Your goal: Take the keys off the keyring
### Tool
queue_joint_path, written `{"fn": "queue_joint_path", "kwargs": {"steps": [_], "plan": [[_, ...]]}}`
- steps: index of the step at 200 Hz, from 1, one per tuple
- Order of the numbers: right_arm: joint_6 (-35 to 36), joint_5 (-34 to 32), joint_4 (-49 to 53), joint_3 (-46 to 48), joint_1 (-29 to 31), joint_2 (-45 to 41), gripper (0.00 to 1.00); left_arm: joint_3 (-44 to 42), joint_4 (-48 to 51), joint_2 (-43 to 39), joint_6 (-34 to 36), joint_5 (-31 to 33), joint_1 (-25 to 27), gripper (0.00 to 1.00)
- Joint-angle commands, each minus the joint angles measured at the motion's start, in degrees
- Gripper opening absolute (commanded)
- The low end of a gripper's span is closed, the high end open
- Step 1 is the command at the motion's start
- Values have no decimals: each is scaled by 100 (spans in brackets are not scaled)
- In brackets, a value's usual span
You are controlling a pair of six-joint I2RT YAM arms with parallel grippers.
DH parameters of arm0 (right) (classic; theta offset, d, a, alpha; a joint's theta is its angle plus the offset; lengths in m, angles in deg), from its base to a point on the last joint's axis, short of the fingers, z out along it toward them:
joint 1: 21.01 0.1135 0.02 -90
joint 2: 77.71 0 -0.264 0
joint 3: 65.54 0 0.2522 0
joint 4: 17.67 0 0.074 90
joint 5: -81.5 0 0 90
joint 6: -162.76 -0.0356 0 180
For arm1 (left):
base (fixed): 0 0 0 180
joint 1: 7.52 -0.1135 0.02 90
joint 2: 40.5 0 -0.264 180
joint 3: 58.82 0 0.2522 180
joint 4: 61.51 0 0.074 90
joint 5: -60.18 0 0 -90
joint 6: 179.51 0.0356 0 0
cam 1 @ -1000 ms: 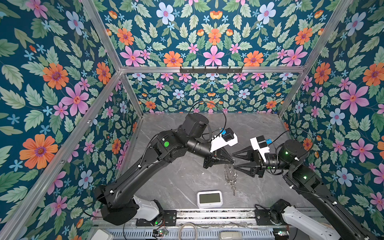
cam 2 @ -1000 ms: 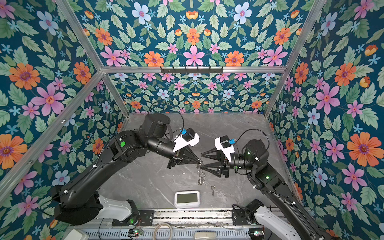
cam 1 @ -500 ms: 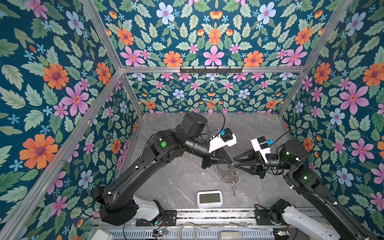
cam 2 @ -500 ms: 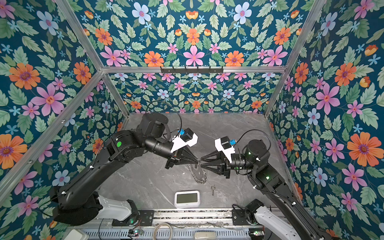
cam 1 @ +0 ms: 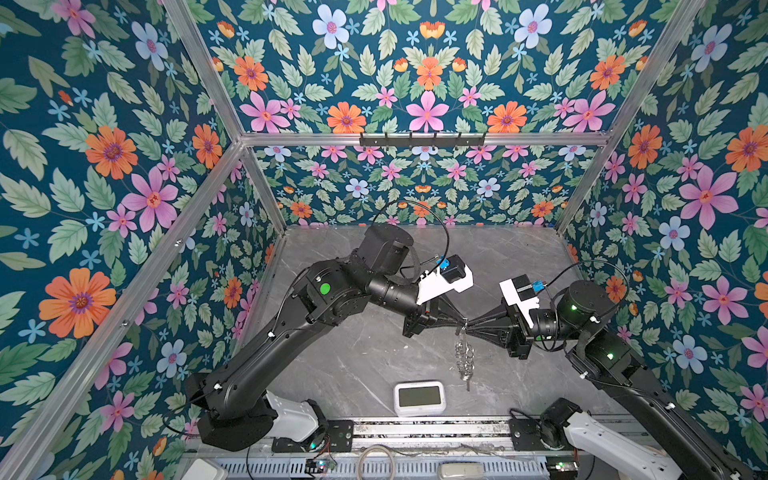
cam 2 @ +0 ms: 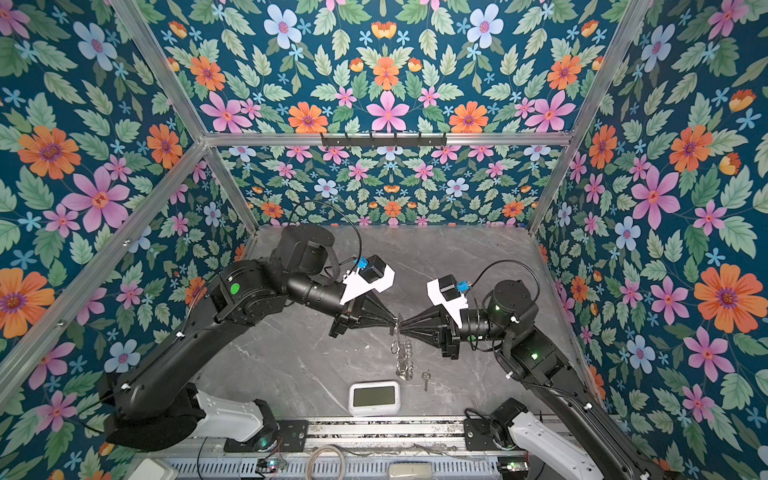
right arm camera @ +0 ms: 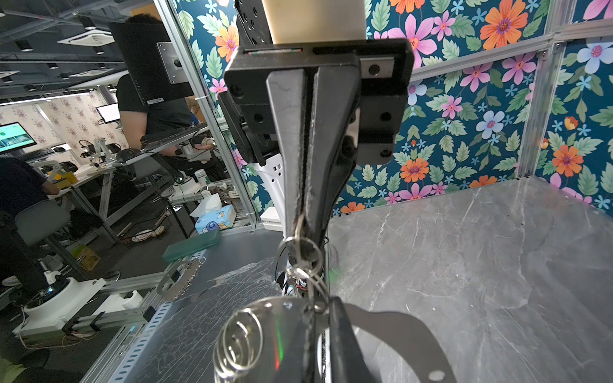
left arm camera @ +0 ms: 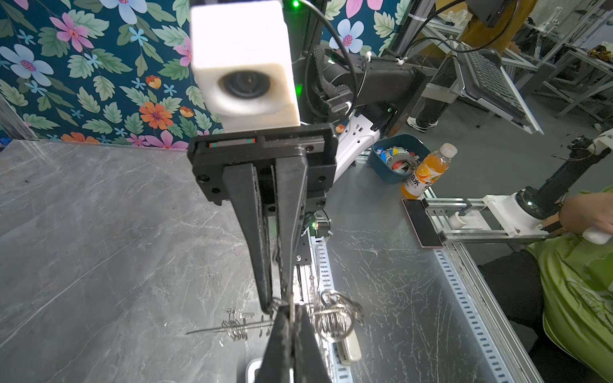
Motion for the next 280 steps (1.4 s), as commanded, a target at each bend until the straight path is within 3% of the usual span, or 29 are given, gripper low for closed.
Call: {"fn": "queue_joint_path", "kwargs": {"steps": [1, 129, 146, 190, 248, 280], "plan": [[20, -13, -41, -63, 26, -29, 9, 28, -148, -25, 64, 53, -5, 0], [291, -247, 302, -190, 193, -22, 6, 57, -190, -51, 13, 202, -5, 0], [267, -448, 306, -185, 197, -35, 14, 57, -256, -60, -74, 256, -2, 0], [251, -886, 349, -187, 193, -74, 18, -46, -471, -133, -281, 464, -5, 0], [333, -2291, 640, -257, 193, -280, 47, -199, -967, -260, -1059, 1627, -5, 0], [442, -2917, 778, -316, 194, -303, 51, -290, -1249, -351, -1671, 2350, -5, 0]]}}
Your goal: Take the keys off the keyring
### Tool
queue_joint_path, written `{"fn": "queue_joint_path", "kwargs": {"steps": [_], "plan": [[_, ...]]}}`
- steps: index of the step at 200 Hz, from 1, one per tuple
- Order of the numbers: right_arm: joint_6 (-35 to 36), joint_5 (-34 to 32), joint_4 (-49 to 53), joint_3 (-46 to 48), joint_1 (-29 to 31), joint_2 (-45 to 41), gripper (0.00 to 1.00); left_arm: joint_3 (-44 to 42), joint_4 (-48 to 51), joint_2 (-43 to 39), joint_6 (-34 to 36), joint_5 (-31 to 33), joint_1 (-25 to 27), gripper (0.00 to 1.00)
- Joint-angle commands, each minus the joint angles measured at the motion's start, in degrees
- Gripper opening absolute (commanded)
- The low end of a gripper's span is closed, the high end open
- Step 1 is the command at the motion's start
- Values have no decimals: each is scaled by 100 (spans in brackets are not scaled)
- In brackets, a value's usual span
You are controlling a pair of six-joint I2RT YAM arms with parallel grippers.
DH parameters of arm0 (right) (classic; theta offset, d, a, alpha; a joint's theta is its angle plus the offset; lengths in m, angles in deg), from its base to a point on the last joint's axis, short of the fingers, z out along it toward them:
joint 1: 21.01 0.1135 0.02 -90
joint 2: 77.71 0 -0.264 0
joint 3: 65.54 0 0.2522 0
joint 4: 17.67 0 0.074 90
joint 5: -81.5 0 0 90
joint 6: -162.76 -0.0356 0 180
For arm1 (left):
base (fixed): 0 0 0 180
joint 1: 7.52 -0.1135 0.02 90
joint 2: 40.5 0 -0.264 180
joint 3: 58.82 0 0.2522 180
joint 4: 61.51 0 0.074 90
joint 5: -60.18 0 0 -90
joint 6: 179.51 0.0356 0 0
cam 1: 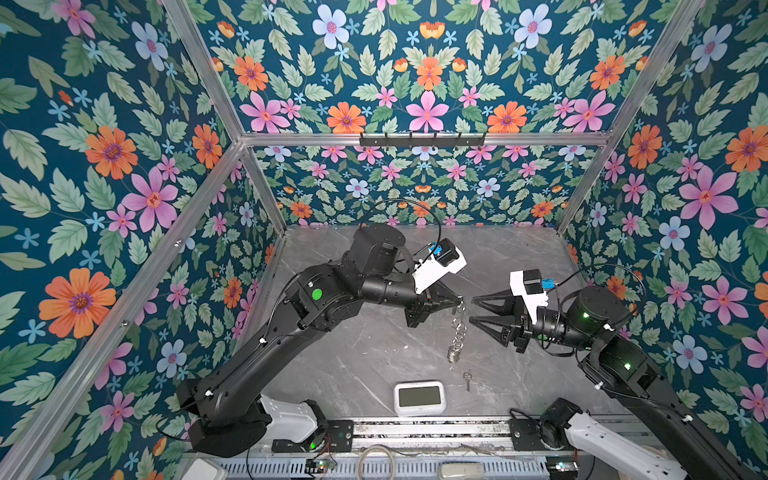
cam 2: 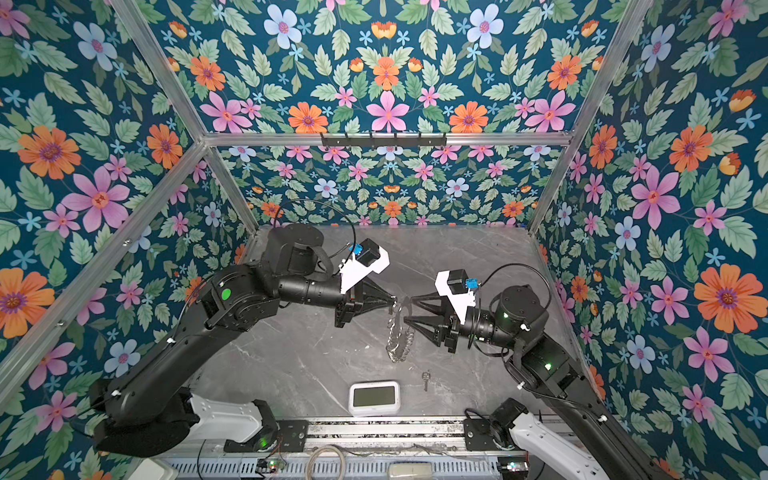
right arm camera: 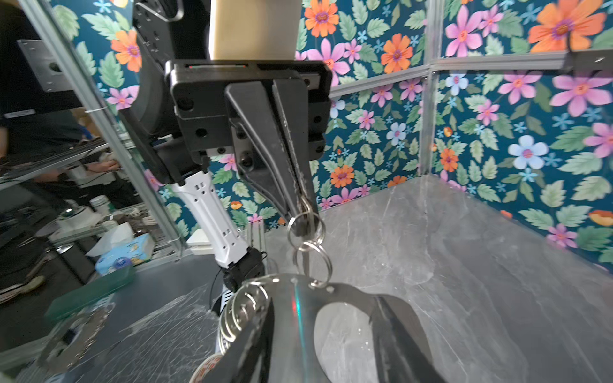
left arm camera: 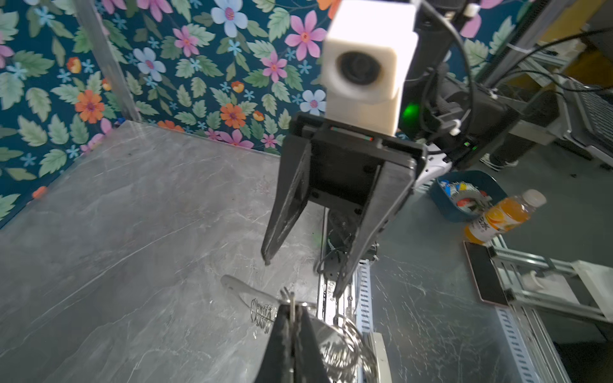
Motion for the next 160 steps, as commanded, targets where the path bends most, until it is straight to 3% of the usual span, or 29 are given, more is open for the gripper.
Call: {"fn": "queue_joint_path", "kwargs": {"steps": [1, 24, 59, 160], "plan": [[105, -753, 78, -43, -1, -19, 51, -6, -545, -40, -623, 763, -2, 0], [129, -991, -8, -29, 2, -45, 53, 55, -466, 60, -910, 977, -2, 0], [132, -686, -83, -139, 6, 120, 55, 11, -454, 34, -952, 1091, -2, 0], [176, -667, -32, -339, 0, 254, 56, 40, -510, 12, -1096, 1048, -2, 0]]}}
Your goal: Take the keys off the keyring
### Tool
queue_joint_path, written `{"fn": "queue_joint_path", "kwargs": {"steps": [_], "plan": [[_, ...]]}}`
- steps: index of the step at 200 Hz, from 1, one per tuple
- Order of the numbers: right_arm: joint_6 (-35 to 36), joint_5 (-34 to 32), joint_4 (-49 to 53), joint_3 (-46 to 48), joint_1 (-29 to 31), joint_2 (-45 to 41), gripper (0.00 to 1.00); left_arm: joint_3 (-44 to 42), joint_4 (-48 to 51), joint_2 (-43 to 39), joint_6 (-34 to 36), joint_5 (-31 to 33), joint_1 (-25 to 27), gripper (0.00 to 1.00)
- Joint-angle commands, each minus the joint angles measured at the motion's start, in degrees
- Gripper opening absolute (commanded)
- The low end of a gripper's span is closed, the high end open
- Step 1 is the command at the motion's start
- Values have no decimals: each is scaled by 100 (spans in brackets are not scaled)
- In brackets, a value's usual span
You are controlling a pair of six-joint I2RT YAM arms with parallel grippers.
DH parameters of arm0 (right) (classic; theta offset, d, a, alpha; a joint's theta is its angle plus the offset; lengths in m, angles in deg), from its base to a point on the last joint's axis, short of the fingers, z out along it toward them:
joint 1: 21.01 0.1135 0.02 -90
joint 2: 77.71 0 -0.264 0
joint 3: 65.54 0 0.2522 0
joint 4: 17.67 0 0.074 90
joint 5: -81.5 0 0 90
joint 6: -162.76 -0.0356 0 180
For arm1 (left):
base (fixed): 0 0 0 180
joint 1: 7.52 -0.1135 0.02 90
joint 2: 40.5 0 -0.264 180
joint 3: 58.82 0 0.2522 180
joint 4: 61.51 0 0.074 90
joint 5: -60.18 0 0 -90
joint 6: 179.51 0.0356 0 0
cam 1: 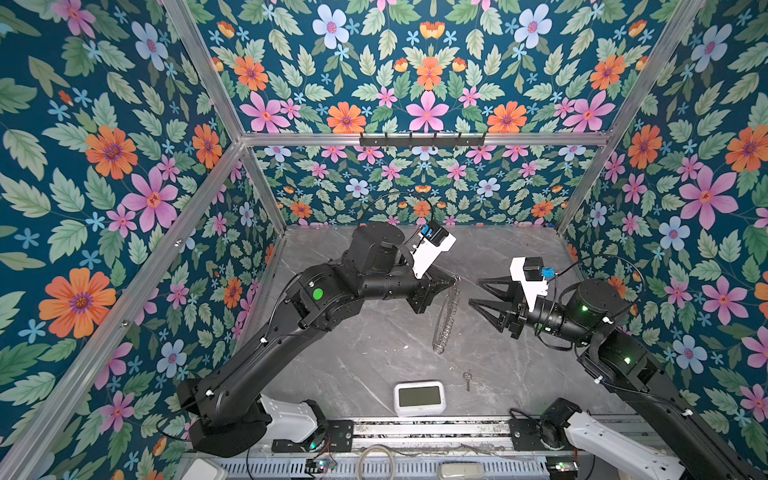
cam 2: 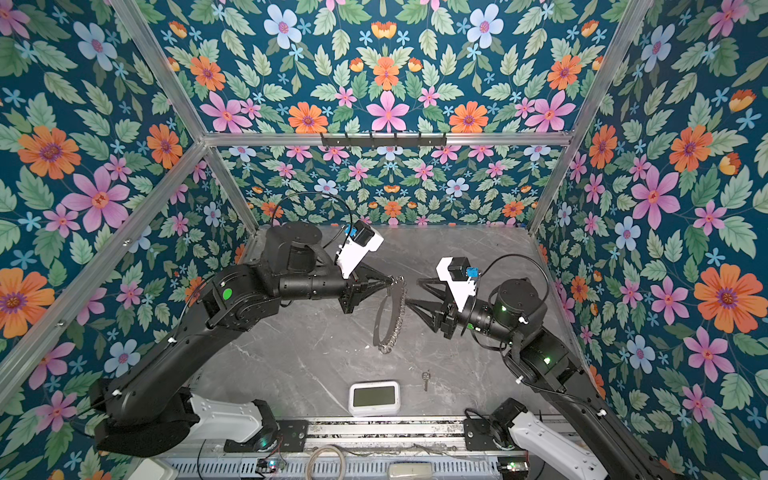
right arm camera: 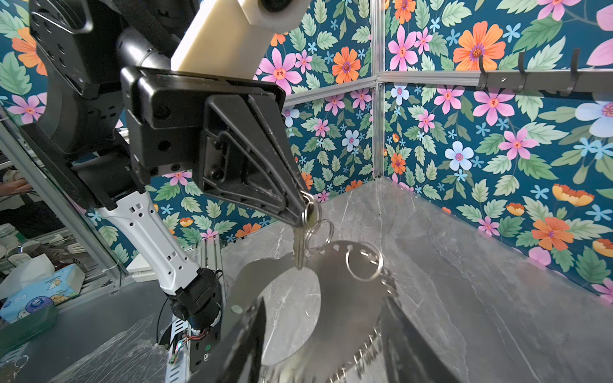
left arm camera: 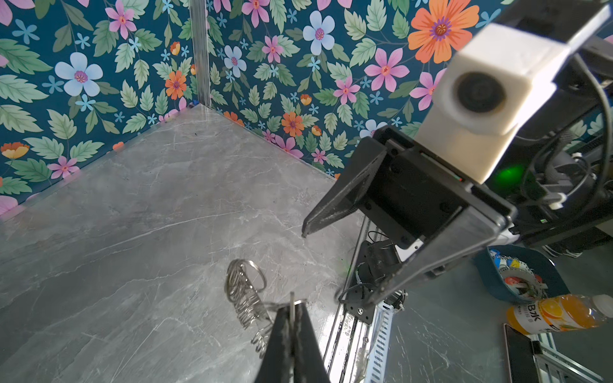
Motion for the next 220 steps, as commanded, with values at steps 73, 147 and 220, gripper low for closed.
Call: {"fn": "queue_joint_path", "kwargs": {"steps": [73, 147, 220], "plan": [[34, 26, -105, -98, -2, 21, 55, 66, -152, -36, 159, -343, 1, 0], [49, 7, -32, -138, 2, -133, 55, -40, 775, -100, 1951, -2191, -2, 0], [108, 2235, -19, 18, 0, -216, 58, 333, 1296, 174, 2812, -2714, -2, 0]]}}
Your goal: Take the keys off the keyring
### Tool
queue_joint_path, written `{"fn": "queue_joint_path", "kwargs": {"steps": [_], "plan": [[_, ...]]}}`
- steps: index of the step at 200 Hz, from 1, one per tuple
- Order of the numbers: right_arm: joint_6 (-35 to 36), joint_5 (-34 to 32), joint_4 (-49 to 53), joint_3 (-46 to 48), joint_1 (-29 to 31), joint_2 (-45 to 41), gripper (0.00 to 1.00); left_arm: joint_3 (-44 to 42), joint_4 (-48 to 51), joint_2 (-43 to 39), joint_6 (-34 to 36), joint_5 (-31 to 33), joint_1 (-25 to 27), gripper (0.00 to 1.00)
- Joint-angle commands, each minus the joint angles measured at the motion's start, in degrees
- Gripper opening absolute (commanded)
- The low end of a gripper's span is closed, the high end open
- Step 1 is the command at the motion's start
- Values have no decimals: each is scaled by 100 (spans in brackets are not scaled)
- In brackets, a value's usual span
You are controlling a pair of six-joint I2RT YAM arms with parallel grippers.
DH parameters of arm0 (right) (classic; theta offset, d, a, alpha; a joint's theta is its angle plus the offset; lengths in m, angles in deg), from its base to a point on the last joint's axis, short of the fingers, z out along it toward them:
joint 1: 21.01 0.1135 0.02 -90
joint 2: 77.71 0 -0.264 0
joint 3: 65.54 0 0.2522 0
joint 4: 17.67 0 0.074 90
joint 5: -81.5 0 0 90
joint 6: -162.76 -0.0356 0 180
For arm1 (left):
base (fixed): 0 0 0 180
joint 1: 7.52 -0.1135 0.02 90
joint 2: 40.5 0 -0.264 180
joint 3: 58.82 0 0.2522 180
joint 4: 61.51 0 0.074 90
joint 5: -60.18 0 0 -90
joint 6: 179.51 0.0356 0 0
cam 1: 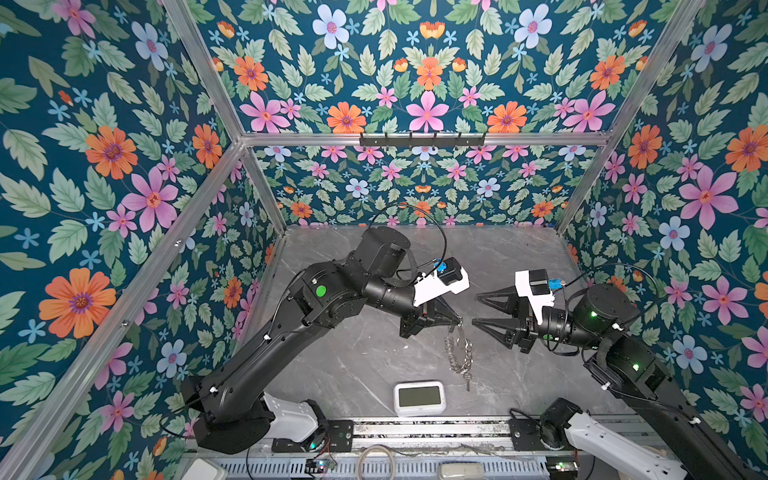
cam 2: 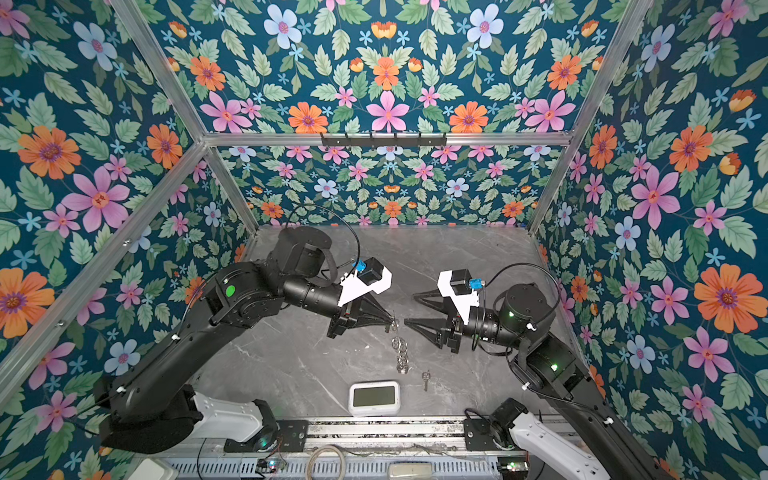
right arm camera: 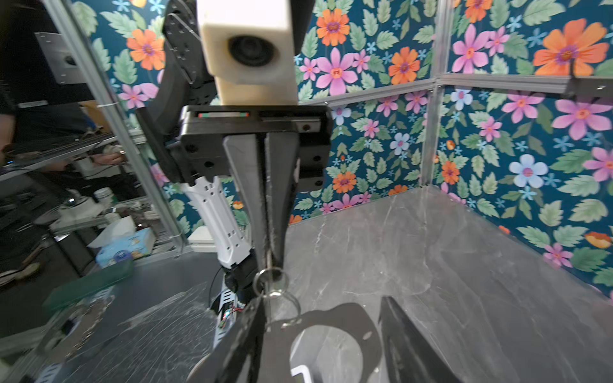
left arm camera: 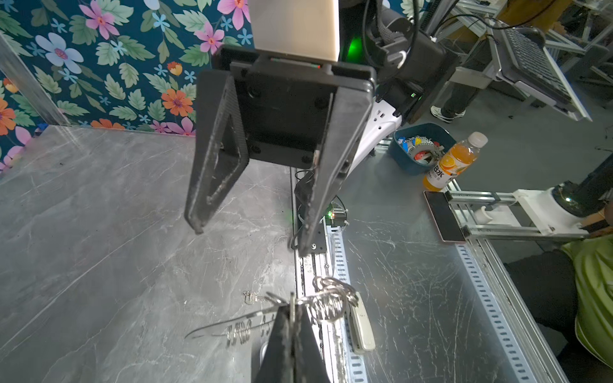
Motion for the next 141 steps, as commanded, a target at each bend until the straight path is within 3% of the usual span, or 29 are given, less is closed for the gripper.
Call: {"fn": "queue_joint_path", "kwargs": {"steps": [1, 59, 141], "plan": [[44, 875, -102, 7, -1, 28, 58, 107, 116, 8, 394, -390, -2, 0], [34, 1557, -154, -133, 4, 444, 59, 269, 311, 32, 721, -834, -2, 0], [-152, 2317, -490, -283, -2, 870, 55, 319, 339, -8, 799, -983, -2, 0]]}}
